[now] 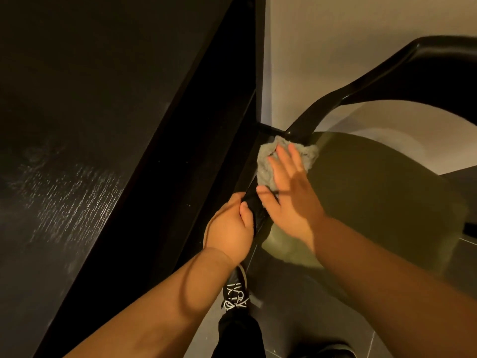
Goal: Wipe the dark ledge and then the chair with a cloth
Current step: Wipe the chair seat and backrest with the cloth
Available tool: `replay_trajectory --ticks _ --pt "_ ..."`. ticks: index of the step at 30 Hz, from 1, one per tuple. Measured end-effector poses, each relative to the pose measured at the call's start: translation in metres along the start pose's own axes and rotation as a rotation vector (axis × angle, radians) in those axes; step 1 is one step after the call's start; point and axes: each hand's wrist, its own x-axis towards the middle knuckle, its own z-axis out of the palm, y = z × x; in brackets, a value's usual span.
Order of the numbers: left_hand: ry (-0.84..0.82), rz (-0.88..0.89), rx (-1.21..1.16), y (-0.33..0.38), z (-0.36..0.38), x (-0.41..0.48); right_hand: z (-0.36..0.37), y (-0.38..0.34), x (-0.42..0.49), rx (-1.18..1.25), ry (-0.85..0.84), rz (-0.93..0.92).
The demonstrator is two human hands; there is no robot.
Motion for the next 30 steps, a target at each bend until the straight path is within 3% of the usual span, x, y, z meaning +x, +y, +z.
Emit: replay_trajectory --ticks 4,6,8,10,12,16,21,24,30 --pt "0.047 -0.101 -0.136 0.025 -0.011 0.036 -0.014 0.032 0.024 -0.197 -0.001 -0.205" --pt "0.027 -0.116 -0.099 0.044 -0.006 0.048 -0.021 0.045 0.045 -0.177 0.072 -0.104" --pt "-0.009 -0.096 0.085 0.056 0.002 0.05 -0.021 0.044 0.053 -0.125 0.116 0.023" --pt "0.006 -0.09 0.211 0.057 0.007 0.049 -0.015 0.036 0.045 -0.044 0.151 0.032" --pt "-0.009 -0.124 0.205 0.056 0.008 0.051 -0.008 0.026 0.025 0.049 0.097 0.023" --pt "0.006 -0.078 0.251 0.057 0.009 0.051 -0.016 0.039 0.021 -0.08 -0.057 -0.082" --pt "0.075 -0.071 0.239 0.058 0.01 0.048 -0.037 0.069 0.077 -0.149 0.122 0.042" --pt "0.087 -0.071 0.237 0.058 0.012 0.049 -0.035 0.058 0.069 -0.057 0.113 0.11" --pt "0.09 -0.056 0.223 0.057 0.012 0.05 -0.022 0.049 0.03 -0.164 -0.029 -0.124"
